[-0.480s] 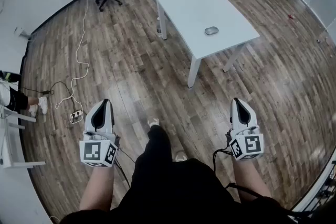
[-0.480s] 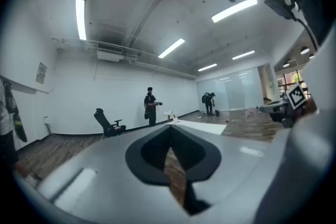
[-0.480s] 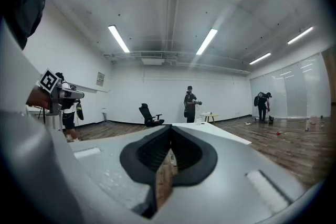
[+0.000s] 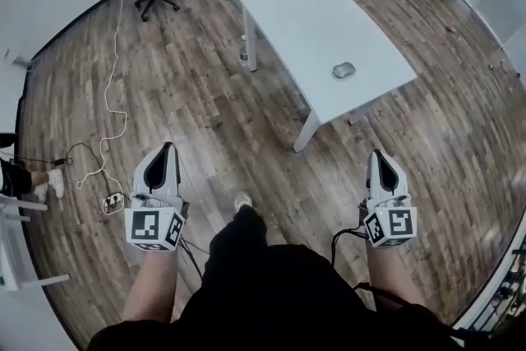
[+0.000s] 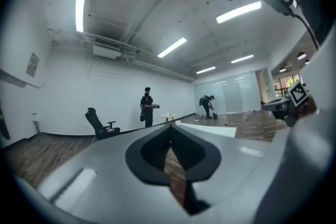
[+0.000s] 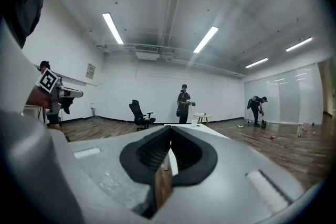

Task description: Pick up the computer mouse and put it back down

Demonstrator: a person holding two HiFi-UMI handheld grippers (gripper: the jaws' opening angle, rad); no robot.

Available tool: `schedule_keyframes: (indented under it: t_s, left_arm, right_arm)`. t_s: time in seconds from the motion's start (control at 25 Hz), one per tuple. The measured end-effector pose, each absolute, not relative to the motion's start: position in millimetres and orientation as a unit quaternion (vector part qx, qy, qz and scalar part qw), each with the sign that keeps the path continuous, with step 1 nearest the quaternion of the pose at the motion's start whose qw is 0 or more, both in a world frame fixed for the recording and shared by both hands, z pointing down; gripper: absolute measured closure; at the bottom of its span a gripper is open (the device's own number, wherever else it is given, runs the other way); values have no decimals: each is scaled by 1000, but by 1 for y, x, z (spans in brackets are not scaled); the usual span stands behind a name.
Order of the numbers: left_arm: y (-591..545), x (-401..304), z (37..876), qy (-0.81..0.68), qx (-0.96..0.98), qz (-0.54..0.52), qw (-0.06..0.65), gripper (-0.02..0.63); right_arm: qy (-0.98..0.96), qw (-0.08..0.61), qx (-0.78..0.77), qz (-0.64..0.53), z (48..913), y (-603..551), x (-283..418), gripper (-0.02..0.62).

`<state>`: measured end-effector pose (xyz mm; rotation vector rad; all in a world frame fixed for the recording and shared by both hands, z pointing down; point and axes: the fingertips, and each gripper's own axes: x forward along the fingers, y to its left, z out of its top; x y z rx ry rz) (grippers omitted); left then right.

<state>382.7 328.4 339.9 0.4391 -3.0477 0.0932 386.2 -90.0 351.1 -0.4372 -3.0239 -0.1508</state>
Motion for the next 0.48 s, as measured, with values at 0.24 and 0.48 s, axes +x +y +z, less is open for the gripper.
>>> schedule_keyframes:
  t_s: [0.24, 0.48]
  left_arm:
    - [359, 311, 329, -985, 163, 42, 27, 603]
    - [388, 254, 324, -985, 168, 35, 26, 603]
  right_arm:
    - [-989, 41, -136, -46, 339, -47, 323, 597]
    - [-988, 38, -141, -46, 332, -4, 278, 597]
